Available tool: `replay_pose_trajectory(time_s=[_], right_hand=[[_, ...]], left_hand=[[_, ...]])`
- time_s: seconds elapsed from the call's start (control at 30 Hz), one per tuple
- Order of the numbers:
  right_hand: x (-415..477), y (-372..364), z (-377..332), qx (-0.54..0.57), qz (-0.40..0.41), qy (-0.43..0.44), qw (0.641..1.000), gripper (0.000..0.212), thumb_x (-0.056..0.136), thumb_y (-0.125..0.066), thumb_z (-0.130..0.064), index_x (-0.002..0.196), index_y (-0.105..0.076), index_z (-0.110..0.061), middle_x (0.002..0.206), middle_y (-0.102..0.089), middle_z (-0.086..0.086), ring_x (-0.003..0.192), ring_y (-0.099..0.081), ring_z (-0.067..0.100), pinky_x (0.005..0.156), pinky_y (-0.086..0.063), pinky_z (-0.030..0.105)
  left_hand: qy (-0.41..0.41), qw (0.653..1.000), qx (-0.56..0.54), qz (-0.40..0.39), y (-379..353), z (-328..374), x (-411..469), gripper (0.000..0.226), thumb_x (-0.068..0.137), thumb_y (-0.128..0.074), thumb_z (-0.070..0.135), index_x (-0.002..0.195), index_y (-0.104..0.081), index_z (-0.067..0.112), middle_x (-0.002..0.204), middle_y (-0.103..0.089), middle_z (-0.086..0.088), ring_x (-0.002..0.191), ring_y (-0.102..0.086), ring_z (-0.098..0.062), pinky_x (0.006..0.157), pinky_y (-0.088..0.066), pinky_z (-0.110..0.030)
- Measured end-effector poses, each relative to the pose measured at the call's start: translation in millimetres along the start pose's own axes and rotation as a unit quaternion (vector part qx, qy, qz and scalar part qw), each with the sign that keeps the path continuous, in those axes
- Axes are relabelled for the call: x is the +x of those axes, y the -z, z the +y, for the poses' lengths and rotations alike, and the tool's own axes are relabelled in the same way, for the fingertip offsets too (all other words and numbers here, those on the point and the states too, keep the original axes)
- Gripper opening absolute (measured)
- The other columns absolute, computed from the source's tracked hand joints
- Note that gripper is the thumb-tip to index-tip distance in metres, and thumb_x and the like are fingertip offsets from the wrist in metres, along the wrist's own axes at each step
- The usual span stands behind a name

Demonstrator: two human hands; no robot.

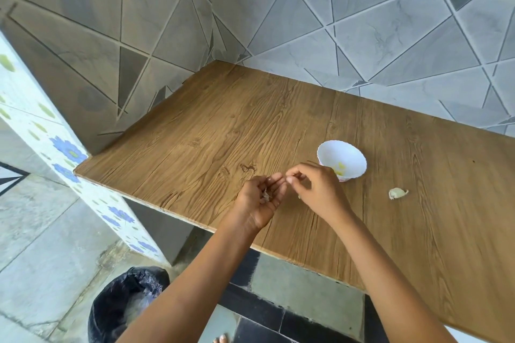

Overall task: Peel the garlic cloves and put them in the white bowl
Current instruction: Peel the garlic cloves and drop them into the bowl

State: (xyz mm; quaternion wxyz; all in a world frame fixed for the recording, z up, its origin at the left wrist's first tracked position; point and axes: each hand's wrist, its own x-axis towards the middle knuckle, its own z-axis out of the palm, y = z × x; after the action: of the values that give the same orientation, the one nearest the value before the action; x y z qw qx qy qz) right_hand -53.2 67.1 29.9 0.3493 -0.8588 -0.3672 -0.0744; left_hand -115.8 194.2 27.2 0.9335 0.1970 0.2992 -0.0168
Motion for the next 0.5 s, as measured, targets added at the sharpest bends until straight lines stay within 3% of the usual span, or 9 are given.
replay_pose_trajectory(time_s=[0.07, 0.23, 0.33, 0.43, 0.5], right_hand=[[5.3, 6.1, 14.1, -0.041, -0.017, -0.047, 0.998, 0.008, 0.081, -0.065, -0.003, 0.08, -0.069, -0.01, 0.079, -0.068, -0.002, 0.069, -0.059, 0.013, 0.067, -0.048, 0.028], [20.4, 5.0, 28.8, -0.161, -0.184, -0.087, 0.966, 0.008, 0.084, -0.065, -0.011, 0.075, -0.064, -0.012, 0.078, -0.065, 0.0, 0.072, -0.057, 0.016, 0.062, -0.044, 0.028], [30.4, -2.3, 30.2, -0.213, -0.229, -0.102, 0.944, 0.017, 0.084, -0.067, -0.018, 0.071, -0.056, -0.017, 0.083, -0.064, 0.002, 0.079, -0.059, 0.021, 0.063, -0.045, 0.029], [36.9, -6.8, 33.1, -0.246, -0.252, -0.109, 0.929, 0.013, 0.085, -0.062, -0.012, 0.073, -0.058, -0.015, 0.093, -0.068, 0.006, 0.084, -0.062, 0.024, 0.071, -0.051, 0.034], [40.7, -6.8, 32.0, -0.259, -0.273, -0.103, 0.921, 0.011, 0.085, -0.06, -0.011, 0.075, -0.059, -0.014, 0.093, -0.066, 0.007, 0.083, -0.061, 0.024, 0.067, -0.048, 0.032]], left_hand=[[0.002, 1.0, -0.006, 0.005, 1.2, 0.2, 2.1, 0.038, 0.1, -0.033, 0.013, 0.084, -0.061, -0.008, 0.085, -0.063, -0.018, 0.083, -0.061, -0.024, 0.067, -0.057, -0.029], [0.011, 1.0, -0.01, 0.011, 7.0, 1.0, 7.9, 0.039, 0.1, -0.033, 0.014, 0.085, -0.061, -0.008, 0.086, -0.063, -0.019, 0.086, -0.061, -0.025, 0.065, -0.057, -0.03], [0.018, 1.0, -0.017, 0.011, 9.9, 4.1, 12.7, 0.039, 0.1, -0.033, 0.014, 0.085, -0.061, -0.008, 0.086, -0.063, -0.019, 0.085, -0.061, -0.025, 0.067, -0.057, -0.03], [0.014, 0.999, -0.024, 0.014, 11.6, 7.4, 17.1, 0.038, 0.1, -0.034, 0.013, 0.084, -0.061, -0.008, 0.082, -0.064, -0.018, 0.084, -0.061, -0.026, 0.064, -0.058, -0.031], [0.013, 0.999, -0.023, 0.018, 12.8, 9.1, 18.8, 0.038, 0.1, -0.034, 0.013, 0.084, -0.061, -0.008, 0.079, -0.064, -0.018, 0.083, -0.061, -0.026, 0.064, -0.058, -0.031]])
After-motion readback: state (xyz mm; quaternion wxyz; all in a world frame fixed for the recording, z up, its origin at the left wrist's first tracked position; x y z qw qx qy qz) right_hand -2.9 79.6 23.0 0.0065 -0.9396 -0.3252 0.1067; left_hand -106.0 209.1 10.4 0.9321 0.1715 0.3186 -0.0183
